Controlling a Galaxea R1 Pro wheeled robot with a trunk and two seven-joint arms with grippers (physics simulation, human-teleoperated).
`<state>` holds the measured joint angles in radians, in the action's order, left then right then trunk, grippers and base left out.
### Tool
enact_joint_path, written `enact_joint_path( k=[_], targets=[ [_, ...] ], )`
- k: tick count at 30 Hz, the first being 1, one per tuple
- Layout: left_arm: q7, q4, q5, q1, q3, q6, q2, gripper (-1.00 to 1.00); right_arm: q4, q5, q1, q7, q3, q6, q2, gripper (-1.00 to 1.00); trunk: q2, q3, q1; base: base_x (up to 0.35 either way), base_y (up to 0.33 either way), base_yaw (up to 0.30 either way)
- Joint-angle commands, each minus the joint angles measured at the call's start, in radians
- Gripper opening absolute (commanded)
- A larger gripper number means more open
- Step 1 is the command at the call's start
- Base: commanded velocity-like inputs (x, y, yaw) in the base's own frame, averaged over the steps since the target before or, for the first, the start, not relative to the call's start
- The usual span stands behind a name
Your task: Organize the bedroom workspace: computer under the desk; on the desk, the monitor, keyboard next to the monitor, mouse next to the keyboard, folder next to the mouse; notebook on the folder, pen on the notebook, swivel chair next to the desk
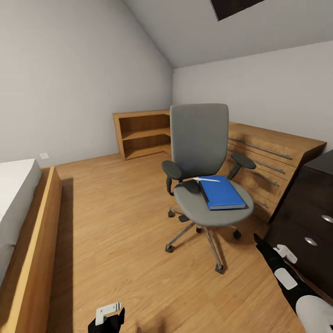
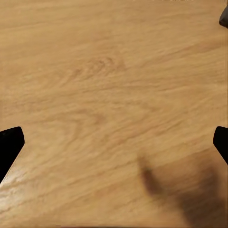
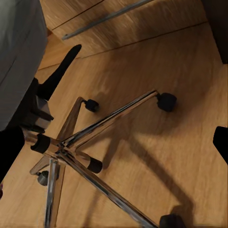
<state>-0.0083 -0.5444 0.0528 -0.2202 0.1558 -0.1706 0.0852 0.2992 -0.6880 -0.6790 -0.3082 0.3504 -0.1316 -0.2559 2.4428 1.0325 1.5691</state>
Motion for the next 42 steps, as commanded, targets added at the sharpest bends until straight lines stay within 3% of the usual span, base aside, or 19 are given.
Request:
enact_joint_path(
  k=[1, 15, 35, 37, 42],
  targets=[
    [-0.001, 0.001, 0.005, -0.001, 0.002, -0.003, 0.001, 1.0, -0.002, -0.01, -0.001, -0.008, 0.001, -0.001, 0.0, 1.0, 0.0, 0.001, 0.0, 0.0, 0.0, 0.255],
    [-0.001, 0.01, 0.005, -0.001, 0.002, -0.003, 0.001, 1.0, -0.003, -0.01, -0.001, -0.008, 0.001, -0.002, 0.002, 1.0, 0.0, 0.005, 0.0, 0.0, 0.0, 0.24],
    [-0.001, 0.023, 0.006, -0.001, 0.003, -0.003, 0.001, 1.0, -0.008, -0.01, -0.001, -0.015, 0.003, -0.005, -0.007, 1.0, 0.0, 0.006, 0.0, -0.098, 0.0, 0.015],
    [-0.001, 0.023, 0.006, -0.001, 0.003, -0.003, 0.001, 1.0, -0.008, -0.009, -0.001, -0.029, 0.002, -0.005, -0.007, 1.0, 0.0, 0.006, 0.0, -0.051, 0.0, 0.0],
    [-0.001, 0.024, 0.006, -0.001, 0.004, -0.004, 0.001, 1.0, -0.01, -0.008, 0.001, -0.141, 0.002, -0.004, -0.009, 1.0, 0.0, 0.006, 0.0, -0.018, 0.0, 0.0]
  ],
)
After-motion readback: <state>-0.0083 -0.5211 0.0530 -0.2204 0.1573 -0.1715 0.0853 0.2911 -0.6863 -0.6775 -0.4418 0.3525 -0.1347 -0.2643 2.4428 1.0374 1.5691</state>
